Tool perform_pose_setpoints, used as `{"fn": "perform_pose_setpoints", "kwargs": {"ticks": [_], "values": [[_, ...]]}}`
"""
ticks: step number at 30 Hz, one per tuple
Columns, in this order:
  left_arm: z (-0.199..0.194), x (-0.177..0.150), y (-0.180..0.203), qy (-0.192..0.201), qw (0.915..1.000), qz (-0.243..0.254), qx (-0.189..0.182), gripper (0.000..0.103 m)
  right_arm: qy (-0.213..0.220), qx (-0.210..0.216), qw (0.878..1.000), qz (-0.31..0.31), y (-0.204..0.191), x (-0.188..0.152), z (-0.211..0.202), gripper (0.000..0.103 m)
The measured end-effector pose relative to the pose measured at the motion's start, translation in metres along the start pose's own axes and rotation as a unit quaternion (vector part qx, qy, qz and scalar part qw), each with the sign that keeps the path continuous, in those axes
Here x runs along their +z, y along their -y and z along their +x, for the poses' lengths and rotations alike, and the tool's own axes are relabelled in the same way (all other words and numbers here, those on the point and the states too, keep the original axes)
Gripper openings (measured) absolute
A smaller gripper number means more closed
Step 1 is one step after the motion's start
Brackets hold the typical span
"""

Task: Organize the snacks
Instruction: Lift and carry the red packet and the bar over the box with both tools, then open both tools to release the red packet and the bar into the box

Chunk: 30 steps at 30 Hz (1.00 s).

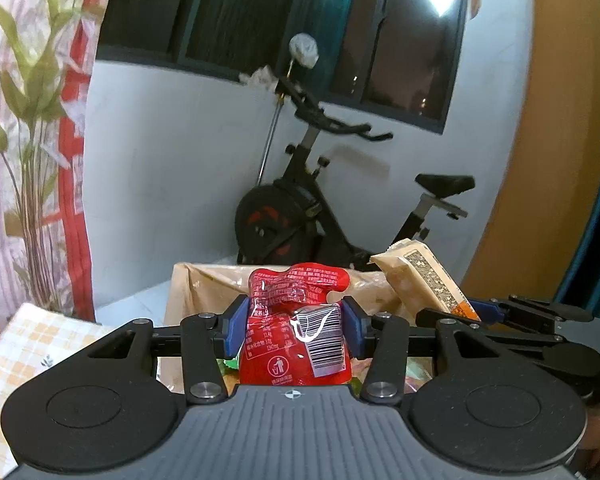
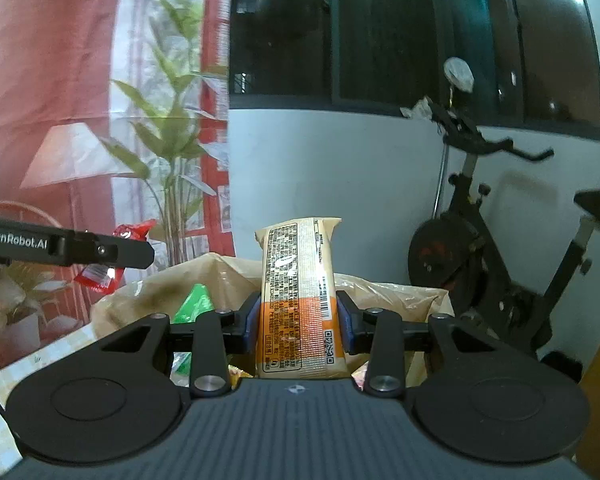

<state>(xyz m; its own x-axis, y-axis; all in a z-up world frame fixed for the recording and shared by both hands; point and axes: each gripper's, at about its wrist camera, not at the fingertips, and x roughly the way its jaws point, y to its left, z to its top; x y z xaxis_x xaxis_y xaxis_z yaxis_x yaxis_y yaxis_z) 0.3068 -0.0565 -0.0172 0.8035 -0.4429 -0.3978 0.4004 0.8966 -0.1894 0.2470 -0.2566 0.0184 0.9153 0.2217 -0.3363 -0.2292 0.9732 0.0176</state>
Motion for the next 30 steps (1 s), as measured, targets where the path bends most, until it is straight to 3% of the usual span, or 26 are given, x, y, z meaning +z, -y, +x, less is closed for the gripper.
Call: {"fn": "perform_pose_setpoints", "kwargs": {"ticks": [7,12,17,23,30], "values": [[0.042,0.002,-0.004,-0.033,0.9994,-0.002,0.004,0.053,-0.038,-0.009,0.999,0.01,0.008,-0.007,0.038,0.04],[0.052,-0.001,-0.006,-0.047,0.9988,0.004,0.012,0.063,-0.065,-0.02,0.998,0.006,0.011,-0.014,0.045,0.041],[0.047,0.0,-0.004,-0.051,0.9986,0.007,0.015,0.069,-0.057,-0.027,0.998,0.014,0.016,-0.014,0.035,0.051],[0.025,0.003,-0.002,-0.039,0.9989,0.016,0.021,0.077,-0.048,-0.024,0.998,0.014,0.012,-0.013,0.015,0.052],[-0.013,-0.001,-0.006,-0.031,0.999,0.007,0.03,0.078,-0.035,-0.014,0.999,0.011,-0.002,-0.018,-0.013,0.052]]}}
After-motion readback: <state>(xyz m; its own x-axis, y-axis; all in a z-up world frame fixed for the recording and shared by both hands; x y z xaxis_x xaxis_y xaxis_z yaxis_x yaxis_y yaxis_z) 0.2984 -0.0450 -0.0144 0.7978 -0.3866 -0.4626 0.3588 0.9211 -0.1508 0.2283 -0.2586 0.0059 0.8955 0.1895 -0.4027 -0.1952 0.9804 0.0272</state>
